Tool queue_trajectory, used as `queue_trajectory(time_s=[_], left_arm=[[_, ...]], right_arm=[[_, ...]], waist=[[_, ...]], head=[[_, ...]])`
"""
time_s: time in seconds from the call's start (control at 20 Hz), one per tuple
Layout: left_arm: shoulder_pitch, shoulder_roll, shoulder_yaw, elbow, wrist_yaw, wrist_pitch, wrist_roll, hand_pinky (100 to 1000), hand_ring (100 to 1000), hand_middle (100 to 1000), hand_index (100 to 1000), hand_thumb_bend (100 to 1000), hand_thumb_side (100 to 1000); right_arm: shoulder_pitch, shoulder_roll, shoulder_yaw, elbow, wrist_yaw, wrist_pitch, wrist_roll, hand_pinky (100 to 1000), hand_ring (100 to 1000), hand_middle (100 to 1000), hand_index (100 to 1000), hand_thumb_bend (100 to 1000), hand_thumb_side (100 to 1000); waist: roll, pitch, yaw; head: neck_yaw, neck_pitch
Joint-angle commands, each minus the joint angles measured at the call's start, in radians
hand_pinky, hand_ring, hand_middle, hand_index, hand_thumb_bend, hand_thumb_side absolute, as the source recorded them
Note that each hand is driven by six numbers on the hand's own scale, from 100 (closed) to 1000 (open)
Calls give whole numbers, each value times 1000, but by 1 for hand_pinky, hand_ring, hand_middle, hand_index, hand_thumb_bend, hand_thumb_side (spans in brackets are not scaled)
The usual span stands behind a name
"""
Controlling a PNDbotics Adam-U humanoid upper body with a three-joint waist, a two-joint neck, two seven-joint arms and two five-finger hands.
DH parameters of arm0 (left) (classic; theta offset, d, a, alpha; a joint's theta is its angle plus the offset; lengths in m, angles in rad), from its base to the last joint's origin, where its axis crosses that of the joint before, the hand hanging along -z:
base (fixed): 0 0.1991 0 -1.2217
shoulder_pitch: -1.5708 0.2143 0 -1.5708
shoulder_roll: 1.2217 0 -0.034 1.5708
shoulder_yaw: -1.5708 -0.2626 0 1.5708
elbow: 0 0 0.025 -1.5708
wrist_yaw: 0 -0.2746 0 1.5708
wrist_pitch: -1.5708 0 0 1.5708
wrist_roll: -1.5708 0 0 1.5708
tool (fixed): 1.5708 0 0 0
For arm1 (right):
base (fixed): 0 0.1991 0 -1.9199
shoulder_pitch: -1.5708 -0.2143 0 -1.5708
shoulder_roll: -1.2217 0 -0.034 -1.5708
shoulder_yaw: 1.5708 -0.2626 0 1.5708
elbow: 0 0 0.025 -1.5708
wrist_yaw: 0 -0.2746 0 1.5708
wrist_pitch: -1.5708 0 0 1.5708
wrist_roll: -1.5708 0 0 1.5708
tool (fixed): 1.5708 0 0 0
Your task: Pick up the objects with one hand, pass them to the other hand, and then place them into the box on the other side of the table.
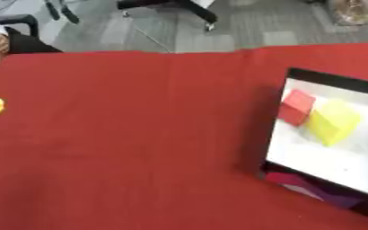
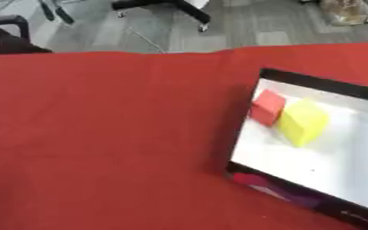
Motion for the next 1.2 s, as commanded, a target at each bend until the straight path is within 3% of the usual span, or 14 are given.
queue_trajectory(time_s=[0.05, 0.65, 1.2], left_arm=[[0, 64, 19, -71, 29, 8, 4, 955, 834, 698, 603, 100, 193], [10, 38, -36, -421, 155, 1, -22, 972, 804, 663, 605, 100, 237], [-89, -65, -134, -477, 133, -2, -132, 1000, 802, 653, 605, 100, 281]], right_arm=[[-11, -35, -5, -19, -9, -1, -2, 914, 1000, 1000, 923, 100, 152], [-56, -9, 39, -11, 1, 9, 67, 914, 1000, 1000, 931, 100, 135], [-109, 35, 82, -8, 4, 33, 131, 917, 1000, 1000, 940, 100, 121]], waist=[[-3, -47, 3], [-17, -67, 9], [-25, -87, 7]], head=[[-11, 7], [-93, 29], [-133, 20]])
